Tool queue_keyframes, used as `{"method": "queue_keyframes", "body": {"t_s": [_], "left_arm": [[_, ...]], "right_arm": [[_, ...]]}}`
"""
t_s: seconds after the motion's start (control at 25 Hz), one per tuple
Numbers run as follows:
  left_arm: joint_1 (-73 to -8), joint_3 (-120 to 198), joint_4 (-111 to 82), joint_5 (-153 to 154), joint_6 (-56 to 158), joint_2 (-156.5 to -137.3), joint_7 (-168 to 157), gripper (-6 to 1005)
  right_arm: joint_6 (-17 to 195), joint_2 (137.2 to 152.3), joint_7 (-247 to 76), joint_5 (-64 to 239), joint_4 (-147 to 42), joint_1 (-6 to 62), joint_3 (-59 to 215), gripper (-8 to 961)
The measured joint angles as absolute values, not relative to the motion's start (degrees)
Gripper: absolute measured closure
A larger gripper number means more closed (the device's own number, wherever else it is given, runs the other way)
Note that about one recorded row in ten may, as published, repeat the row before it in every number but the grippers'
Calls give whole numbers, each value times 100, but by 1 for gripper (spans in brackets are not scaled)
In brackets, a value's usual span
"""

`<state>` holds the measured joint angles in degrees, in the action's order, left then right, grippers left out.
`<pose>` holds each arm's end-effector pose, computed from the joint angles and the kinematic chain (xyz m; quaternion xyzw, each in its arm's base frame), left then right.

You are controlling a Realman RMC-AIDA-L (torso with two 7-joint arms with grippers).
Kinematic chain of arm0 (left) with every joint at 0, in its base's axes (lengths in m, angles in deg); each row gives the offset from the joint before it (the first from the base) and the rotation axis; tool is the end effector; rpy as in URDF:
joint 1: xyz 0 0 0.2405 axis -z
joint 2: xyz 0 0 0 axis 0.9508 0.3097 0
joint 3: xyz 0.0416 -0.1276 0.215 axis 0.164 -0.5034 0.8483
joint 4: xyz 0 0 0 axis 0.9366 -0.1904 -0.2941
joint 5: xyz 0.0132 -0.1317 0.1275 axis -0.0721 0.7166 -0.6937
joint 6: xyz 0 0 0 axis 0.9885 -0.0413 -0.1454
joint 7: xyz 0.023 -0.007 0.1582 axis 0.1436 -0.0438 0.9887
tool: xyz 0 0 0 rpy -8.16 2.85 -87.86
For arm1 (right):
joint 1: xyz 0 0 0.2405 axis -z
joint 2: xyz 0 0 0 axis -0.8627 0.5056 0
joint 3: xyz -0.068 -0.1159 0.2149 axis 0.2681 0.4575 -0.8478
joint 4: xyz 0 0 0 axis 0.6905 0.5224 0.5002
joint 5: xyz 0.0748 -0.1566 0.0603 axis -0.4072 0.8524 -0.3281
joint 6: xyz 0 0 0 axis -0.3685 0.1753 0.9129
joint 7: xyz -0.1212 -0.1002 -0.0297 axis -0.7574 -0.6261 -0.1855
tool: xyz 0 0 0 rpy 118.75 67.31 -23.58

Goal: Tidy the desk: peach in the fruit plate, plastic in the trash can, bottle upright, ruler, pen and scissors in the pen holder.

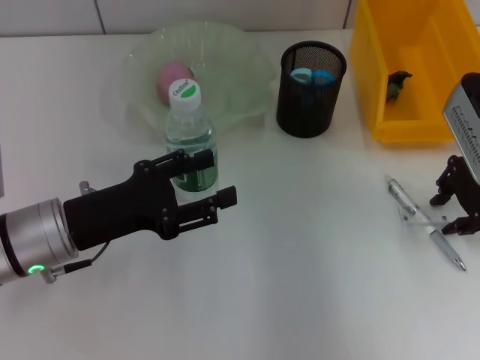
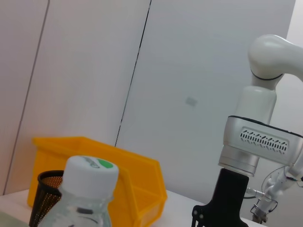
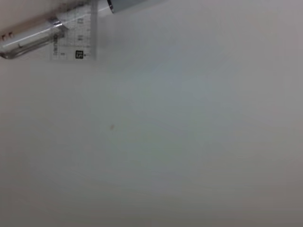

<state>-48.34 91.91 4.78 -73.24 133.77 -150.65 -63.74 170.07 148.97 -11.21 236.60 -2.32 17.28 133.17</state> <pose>-0.2359 0.2655 -0.0446 -0.9018 -0.1858 -0.3688 0.1270 0.2676 0.3418 0.0083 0.9467 0.0818 0.3116 0.0059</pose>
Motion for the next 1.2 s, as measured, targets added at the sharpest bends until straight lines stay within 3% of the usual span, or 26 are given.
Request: {"method": "queue_keyframes", "body": {"t_s": [0.44,0.68,0.84,0.92,1.08,1.2], "left_arm": [[-4816,9192,400,-7324,13375,-15070,-6367,249],[-4821,9195,400,-7324,13404,-15071,-6367,249],[-4815,9210,418,-7324,13502,-15066,-6367,249],[-4824,9225,449,-7325,13609,-15060,-6368,249],[-4828,9237,453,-7325,13642,-15056,-6369,249],[-4835,9245,462,-7355,13720,-15039,-6370,249]], "right_arm": [[17019,14944,-1124,23651,-131,1752,13278,542],[17502,14936,-1138,23466,543,1862,12747,575],[18157,14762,-1242,22813,945,1866,11883,573],[18451,14576,-1140,21976,965,1868,11204,572],[18421,14543,-820,21060,913,1953,10641,570],[18024,14633,-429,19837,607,2154,10323,569]]}}
